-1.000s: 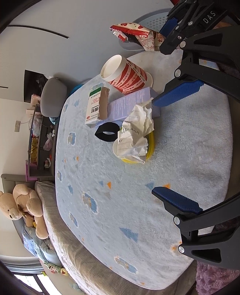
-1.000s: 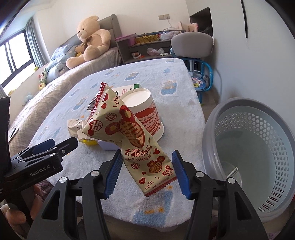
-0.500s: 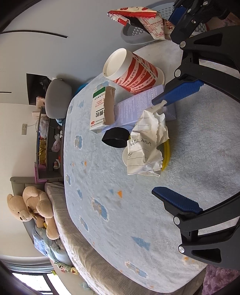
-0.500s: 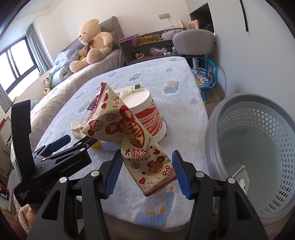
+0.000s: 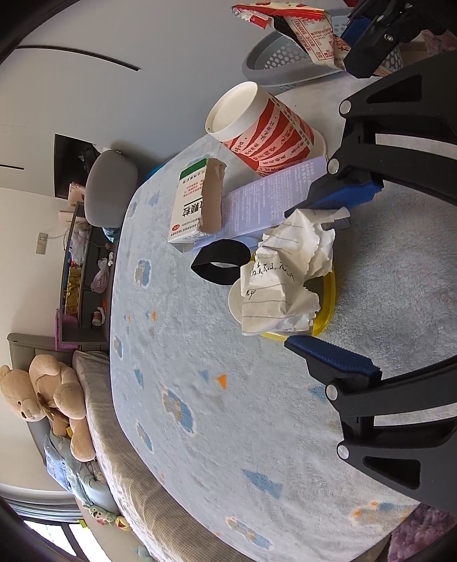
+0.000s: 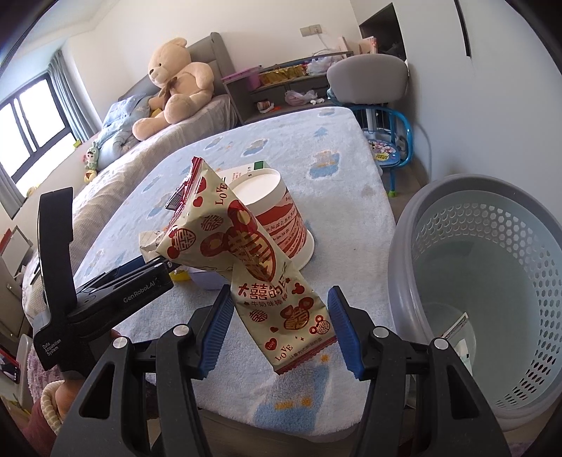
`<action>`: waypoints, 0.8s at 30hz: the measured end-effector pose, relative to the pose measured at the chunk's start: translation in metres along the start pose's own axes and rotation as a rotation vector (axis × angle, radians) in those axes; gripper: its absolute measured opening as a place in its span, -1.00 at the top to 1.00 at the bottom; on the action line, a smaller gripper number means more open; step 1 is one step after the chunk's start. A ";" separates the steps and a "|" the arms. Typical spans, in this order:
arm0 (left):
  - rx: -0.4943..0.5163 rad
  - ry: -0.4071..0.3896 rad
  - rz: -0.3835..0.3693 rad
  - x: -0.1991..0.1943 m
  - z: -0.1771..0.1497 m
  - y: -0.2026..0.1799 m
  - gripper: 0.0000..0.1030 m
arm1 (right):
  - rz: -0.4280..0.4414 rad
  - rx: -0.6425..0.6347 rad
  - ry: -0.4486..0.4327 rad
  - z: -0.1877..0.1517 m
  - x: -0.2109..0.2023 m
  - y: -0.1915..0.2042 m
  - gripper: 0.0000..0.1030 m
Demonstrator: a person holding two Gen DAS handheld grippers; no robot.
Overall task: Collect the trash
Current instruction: 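Grasp the red snack wrapper with the right gripper while the left gripper grasps the crumpled tissue, then carry wrapper and tissue over the grey basket and open both grippers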
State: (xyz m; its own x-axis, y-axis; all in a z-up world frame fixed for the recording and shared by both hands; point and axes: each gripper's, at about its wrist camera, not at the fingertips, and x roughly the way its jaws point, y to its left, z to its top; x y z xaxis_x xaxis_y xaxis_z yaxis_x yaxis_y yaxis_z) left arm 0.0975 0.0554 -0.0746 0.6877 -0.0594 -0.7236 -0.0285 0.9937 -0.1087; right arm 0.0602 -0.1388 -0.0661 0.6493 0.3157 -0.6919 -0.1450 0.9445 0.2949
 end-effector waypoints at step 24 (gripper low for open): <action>0.041 -0.083 0.032 -0.087 -0.008 0.005 -0.18 | -0.001 0.006 -0.048 0.002 -0.025 0.002 -0.05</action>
State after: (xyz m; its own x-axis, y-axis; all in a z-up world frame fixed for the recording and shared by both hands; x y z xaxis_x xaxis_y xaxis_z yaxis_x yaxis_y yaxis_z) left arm 0.0316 0.0648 -0.0174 0.7450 -0.0210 -0.6668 -0.0229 0.9981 -0.0570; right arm 0.0451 -0.1447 -0.0463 0.6845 0.3099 -0.6599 -0.1402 0.9442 0.2980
